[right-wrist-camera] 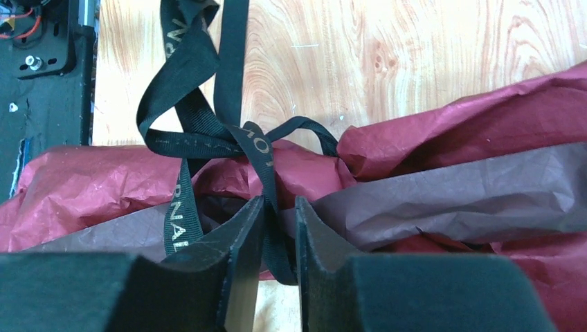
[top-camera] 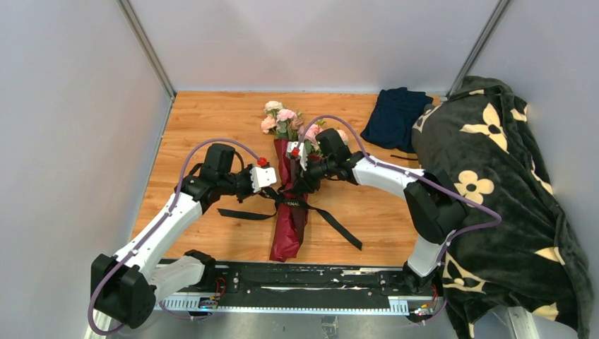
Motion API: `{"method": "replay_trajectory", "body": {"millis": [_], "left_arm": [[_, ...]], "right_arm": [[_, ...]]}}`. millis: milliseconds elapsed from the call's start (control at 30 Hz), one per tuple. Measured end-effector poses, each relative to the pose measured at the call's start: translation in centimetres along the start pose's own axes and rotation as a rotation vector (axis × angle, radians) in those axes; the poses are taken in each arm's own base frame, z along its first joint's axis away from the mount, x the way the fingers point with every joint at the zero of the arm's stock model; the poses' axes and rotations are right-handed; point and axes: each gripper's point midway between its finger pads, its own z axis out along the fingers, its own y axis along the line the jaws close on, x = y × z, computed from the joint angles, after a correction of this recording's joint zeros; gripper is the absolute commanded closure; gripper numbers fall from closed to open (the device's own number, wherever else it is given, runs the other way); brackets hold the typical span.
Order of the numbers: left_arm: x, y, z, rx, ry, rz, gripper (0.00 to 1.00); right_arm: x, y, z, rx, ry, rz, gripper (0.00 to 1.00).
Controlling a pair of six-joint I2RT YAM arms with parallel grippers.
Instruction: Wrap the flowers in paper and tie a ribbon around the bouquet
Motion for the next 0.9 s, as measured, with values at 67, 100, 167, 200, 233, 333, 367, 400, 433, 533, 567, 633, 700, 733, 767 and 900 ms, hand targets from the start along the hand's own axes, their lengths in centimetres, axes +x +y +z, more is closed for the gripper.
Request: {"method": "replay_trajectory", "body": {"millis": [67,100,167,200,233,333,367,400,433,533,567,633,700,733,767,900], "left_arm": [[0.2,0.2,0.0,-0.009,0.007,0.010,1.00],[0.4,0.3,0.0,-0.014,0.012,0.013,1.00],[1.0,0.6,0.0,-0.028,0.028,0.020,1.00],[1.3,0.7,0.0,-0.033,0.036,0.019,1.00],[1.7,0.8,0.0,-0.040,0.047,0.019,1.00],[3.1,1.4,0.1,-0.060,0.084,0.030,1.00],[3.7,1.4,0.2,-0.065,0.095,0.040,1.00],[4.2,1.4,0.4,-0.067,0.107,0.059,1.00],[5.5,1.2,0.8,-0.062,0.133,0.067,0.95],[7.5,0.4,1.6,-0.029,0.173,0.117,0.56],[8.2,0.0,1.8,-0.011,0.185,0.136,0.50],[8.7,-0.3,1.9,0.014,0.196,0.190,0.40],[8.6,-0.4,1.8,0.033,0.194,0.248,0.38],[8.4,-0.4,1.6,0.039,0.192,0.266,0.38],[7.9,-0.4,1.4,0.048,0.183,0.288,0.38],[3.0,-0.2,-0.5,0.046,0.042,0.404,0.40]], "right_arm": [[0.1,0.1,0.2,-0.009,0.009,-0.013,0.86],[0.1,0.1,0.4,-0.015,0.015,-0.018,0.93],[0.2,0.1,0.9,-0.026,0.028,-0.026,1.00],[0.4,0.1,1.0,-0.029,0.036,-0.023,1.00],[0.6,0.1,1.0,-0.031,0.041,-0.023,1.00],[0.9,0.4,0.8,-0.037,0.055,-0.011,1.00],[0.8,0.5,0.6,-0.038,0.057,-0.009,1.00],[0.7,0.5,0.5,-0.037,0.055,-0.008,1.00],[0.4,0.7,0.3,-0.041,0.049,-0.011,1.00],[-0.7,1.1,-0.2,-0.045,0.021,-0.014,1.00],[-1.0,1.3,-0.4,-0.045,0.009,-0.011,1.00],[-1.5,1.5,-0.6,-0.044,-0.010,-0.002,1.00],[-1.7,1.8,-0.7,-0.044,-0.024,0.015,1.00],[-1.7,1.9,-0.7,-0.044,-0.029,0.025,1.00],[-1.7,1.9,-0.7,-0.043,-0.032,0.032,1.00],[-2.0,1.9,-0.6,-0.038,-0.046,0.059,1.00]]}}
